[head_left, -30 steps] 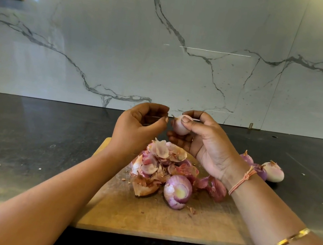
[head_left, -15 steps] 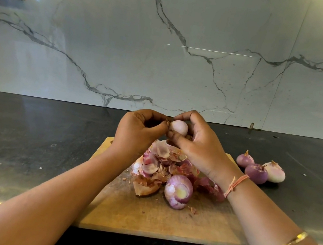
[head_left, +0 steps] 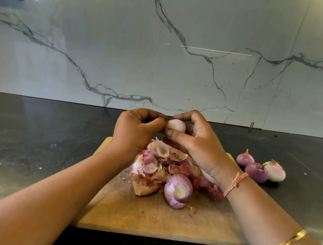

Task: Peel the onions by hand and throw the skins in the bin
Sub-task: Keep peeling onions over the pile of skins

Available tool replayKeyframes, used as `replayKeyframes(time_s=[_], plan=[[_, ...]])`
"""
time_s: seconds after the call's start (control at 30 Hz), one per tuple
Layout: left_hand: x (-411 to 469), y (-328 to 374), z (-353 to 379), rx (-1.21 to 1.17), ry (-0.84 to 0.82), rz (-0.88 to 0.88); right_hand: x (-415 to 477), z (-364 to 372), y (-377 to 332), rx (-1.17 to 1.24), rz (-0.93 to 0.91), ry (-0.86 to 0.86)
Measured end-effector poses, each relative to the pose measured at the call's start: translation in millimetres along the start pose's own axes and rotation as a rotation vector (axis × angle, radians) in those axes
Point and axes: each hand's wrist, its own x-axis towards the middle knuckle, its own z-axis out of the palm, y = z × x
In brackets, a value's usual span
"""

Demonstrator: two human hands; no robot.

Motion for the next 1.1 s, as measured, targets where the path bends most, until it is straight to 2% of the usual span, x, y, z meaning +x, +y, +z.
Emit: replayKeyframes(time_s=[0.37,0.47,0.53,0.63,0.8,0.93,1.1], plan=[[0.4,1.1,4.2,-0.371,-0.047,-0.181,0.3,-3.1,-6.4,0.356,0.114,-0.027],[4.3,2.8,1.3,-0.551,-0.039,-0.258,1.9,-4.1,-7.6,0.521,0.135,-0.036],[6.8,2.6,-1.8,-0.563,-0.042,-0.234,3.4,-4.8,-7.6,0.546,0.104,-0.019],[2.9,1.5,0.1,-0.422,-0.097,-0.142,4.1,-4.7,-3.2,0.418,0.040,0.018],[-1.4,-0.2,1.4,-0.216,-0.070,-0.042,3.1,0.0,3.4,-0.076,-0.132,0.056],[-1.0,-0.8,1.2,-0.214,-0.058,-0.064,0.1,1.3,2.9,-0.228,-0.212,0.063],[1.2,-2.2,0.1,-0.146,-0.042,-0.026,-1.8,2.0,1.8,-0.305,-0.255,0.042]])
